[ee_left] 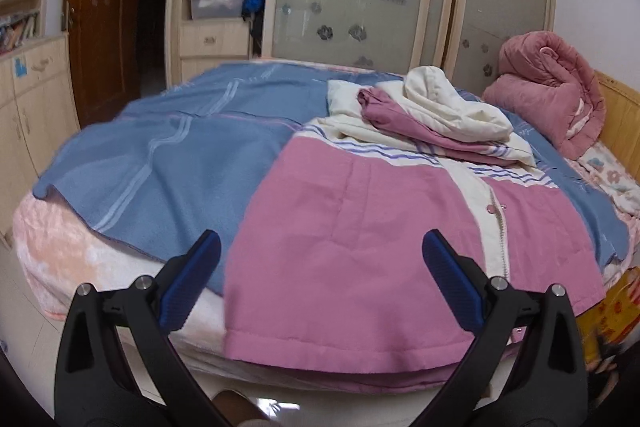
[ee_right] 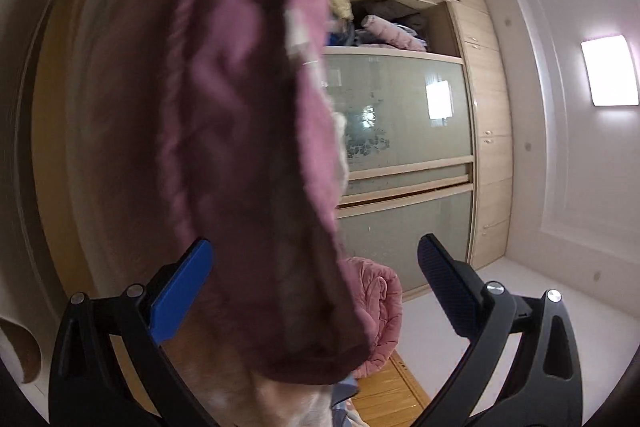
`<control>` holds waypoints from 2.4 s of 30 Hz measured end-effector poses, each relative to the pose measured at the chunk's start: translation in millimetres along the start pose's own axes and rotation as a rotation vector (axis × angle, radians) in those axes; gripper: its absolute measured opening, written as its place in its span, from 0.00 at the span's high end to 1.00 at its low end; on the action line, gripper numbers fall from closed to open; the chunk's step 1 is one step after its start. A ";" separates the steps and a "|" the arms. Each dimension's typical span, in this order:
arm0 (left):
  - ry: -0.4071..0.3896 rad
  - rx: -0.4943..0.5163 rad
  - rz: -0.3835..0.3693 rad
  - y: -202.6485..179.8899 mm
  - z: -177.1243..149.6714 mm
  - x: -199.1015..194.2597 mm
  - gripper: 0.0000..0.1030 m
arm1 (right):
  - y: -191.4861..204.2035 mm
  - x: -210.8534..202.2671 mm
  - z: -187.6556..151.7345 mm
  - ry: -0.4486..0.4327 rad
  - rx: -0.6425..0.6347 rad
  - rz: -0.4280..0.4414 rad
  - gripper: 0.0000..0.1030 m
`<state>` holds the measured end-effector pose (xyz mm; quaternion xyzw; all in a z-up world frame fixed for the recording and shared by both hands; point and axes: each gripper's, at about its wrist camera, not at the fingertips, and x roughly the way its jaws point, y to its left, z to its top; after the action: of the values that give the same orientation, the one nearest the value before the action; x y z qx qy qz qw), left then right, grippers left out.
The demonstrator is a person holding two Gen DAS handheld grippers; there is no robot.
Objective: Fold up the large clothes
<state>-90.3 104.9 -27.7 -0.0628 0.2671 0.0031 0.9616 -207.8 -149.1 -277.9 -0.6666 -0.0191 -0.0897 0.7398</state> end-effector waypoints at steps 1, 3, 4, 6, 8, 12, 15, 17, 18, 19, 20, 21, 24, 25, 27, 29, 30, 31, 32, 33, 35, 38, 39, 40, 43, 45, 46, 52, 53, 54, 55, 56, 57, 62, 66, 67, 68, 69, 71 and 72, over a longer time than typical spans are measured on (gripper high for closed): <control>-0.008 -0.005 -0.011 -0.3 -0.3 -0.8 0.02 | 8.0 1.9 -3.3 -0.002 -0.012 -0.007 0.01; -0.015 0.012 -0.004 -3.5 -1.4 -1.2 0.02 | 20.8 5.7 -7.9 0.004 -0.029 -0.013 0.01; -0.016 0.018 -0.003 -4.7 -1.9 -1.4 0.02 | 25.8 8.1 -10.0 0.006 -0.038 -0.016 0.01; -0.015 0.020 -0.004 -5.5 -3.1 -2.4 0.02 | 36.2 16.5 -15.7 0.021 -0.060 -0.029 0.01; -0.017 0.019 -0.002 -5.5 -3.6 -3.5 0.02 | 37.8 21.5 -17.1 0.020 -0.056 -0.048 0.01; -0.015 0.009 0.001 -4.1 -2.7 -2.9 0.02 | 24.2 34.4 -17.7 0.042 -0.016 -0.077 0.01; -0.015 0.011 0.000 -3.7 -2.8 -3.3 0.02 | 7.4 41.2 -20.0 0.058 0.026 -0.099 0.01; -0.018 0.013 0.000 -3.9 -2.8 -3.7 0.02 | -7.1 40.2 -21.3 0.065 0.066 -0.112 0.01; -0.020 0.015 0.000 -3.9 -3.0 -3.8 0.02 | -15.1 39.1 -20.8 0.067 0.090 -0.116 0.01; -0.020 0.016 -0.001 -3.6 -2.8 -3.5 0.02 | -23.1 38.2 -19.2 0.068 0.110 -0.118 0.01; -0.019 0.015 -0.003 -3.7 -2.9 -3.1 0.02 | -31.4 37.6 -18.9 0.072 0.131 -0.122 0.01; -0.019 0.014 -0.004 -3.8 -3.0 -3.0 0.02 | -39.0 38.3 -18.4 0.079 0.150 -0.114 0.01; -0.021 0.016 -0.004 -4.6 -3.6 -3.8 0.02 | -63.1 43.7 -16.3 0.111 0.208 -0.078 0.01; -0.020 0.017 -0.004 -4.4 -3.8 -3.7 0.02 | -71.0 47.3 -16.3 0.125 0.226 -0.060 0.01; -0.021 0.019 -0.005 -5.7 -3.8 -4.5 0.02 | -89.6 58.0 -17.1 0.149 0.278 -0.015 0.01; -0.023 0.030 -0.010 -7.1 -4.1 -5.7 0.02 | -106.5 71.8 -18.8 0.168 0.312 0.067 0.01; -0.023 0.040 -0.014 -8.3 -4.4 -6.8 0.02 | -117.1 79.9 -19.4 0.181 0.330 0.092 0.01; -0.028 0.053 -0.025 -9.9 -5.0 -8.8 0.02 | -130.0 86.5 -19.6 0.193 0.362 0.137 0.01; -0.034 0.070 -0.038 -12.1 -5.7 -11.1 0.02 | -139.2 90.0 -20.8 0.203 0.390 0.179 0.02; -0.040 0.094 -0.055 -14.6 -6.4 -13.8 0.02 | -152.3 99.3 -22.2 0.217 0.435 0.265 0.04; -0.058 0.166 -0.108 -21.4 -9.5 -22.2 0.02 | -181.5 120.2 -22.6 0.240 0.551 0.439 0.28; -0.078 0.302 -0.197 -34.5 -18.4 -37.3 0.02 | -218.8 155.6 -31.3 0.314 0.760 0.735 0.62; -0.083 0.370 -0.222 -41.3 -23.4 -43.3 0.02 | -227.6 168.8 -30.6 0.336 0.799 0.784 0.65; -0.085 0.424 -0.232 -46.8 -27.4 -46.6 0.02 | -230.1 177.1 -34.8 0.350 0.828 0.847 0.73; -0.085 0.682 -0.189 -73.9 -51.8 -54.2 0.02 | -241.9 193.9 -37.0 0.395 0.960 0.949 0.90; -0.086 0.810 -0.122 -87.4 -68.4 -51.0 0.02 | -246.1 193.6 -32.5 0.399 0.990 0.969 0.92; -0.096 0.876 -0.086 -93.2 -77.2 -48.6 0.02 | -248.4 189.1 -30.1 0.389 0.993 0.956 0.93; -0.118 1.041 -0.041 -98.6 -93.1 -36.9 0.02 | -251.6 171.7 -18.7 0.348 1.119 0.932 0.93; -0.109 1.069 -0.051 -99.4 -95.3 -36.4 0.02 | -255.3 166.7 -22.3 0.345 1.132 0.925 0.93; -0.100 1.104 -0.080 -100.6 -97.6 -38.6 0.02 | -258.0 165.6 -23.7 0.341 1.137 0.918 0.93; -0.105 1.128 -0.108 -101.7 -98.2 -43.9 0.02 | -260.8 166.5 -25.4 0.336 1.146 0.911 0.93; -0.109 1.131 -0.123 -101.0 -98.7 -48.3 0.02 | -261.1 168.8 -27.4 0.329 1.164 0.911 0.93; -0.105 1.123 -0.134 -100.9 -96.3 -50.7 0.02 | -262.5 169.3 -29.1 0.325 1.179 0.912 0.93; -0.086 1.151 -0.003 -104.4 -92.2 -17.6 0.02 | -267.9 168.4 -36.7 0.304 1.229 0.900 0.93; -0.036 0.985 0.014 -96.3 -61.0 15.1 0.72 | -269.6 165.9 -41.5 0.297 1.254 0.889 0.93; -0.014 0.929 -0.020 -93.2 -53.4 18.9 0.90 | -269.2 165.5 -42.9 0.299 1.261 0.882 0.93; -0.016 0.871 -0.077 -88.8 -45.9 20.2 0.92 | -269.4 165.3 -44.5 0.301 1.273 0.874 0.93; -0.023 0.867 -0.098 -88.4 -44.7 20.4 0.92 | -269.1 165.6 -46.8 0.303 1.289 0.875 0.93; -0.028 0.866 -0.078 -91.0 -46.3 21.1 0.93 | -268.2 163.8 -48.4 0.303 1.306 0.864 0.93; -0.023 0.831 -0.078 -89.9 -44.8 21.0 0.93 | -267.6 162.9 -47.9 0.304 1.305 0.859 0.93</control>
<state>-91.7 9.6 -65.8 0.3203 0.2323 -0.1408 0.9075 -94.4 -239.4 3.9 -0.0284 0.2920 0.1426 0.9453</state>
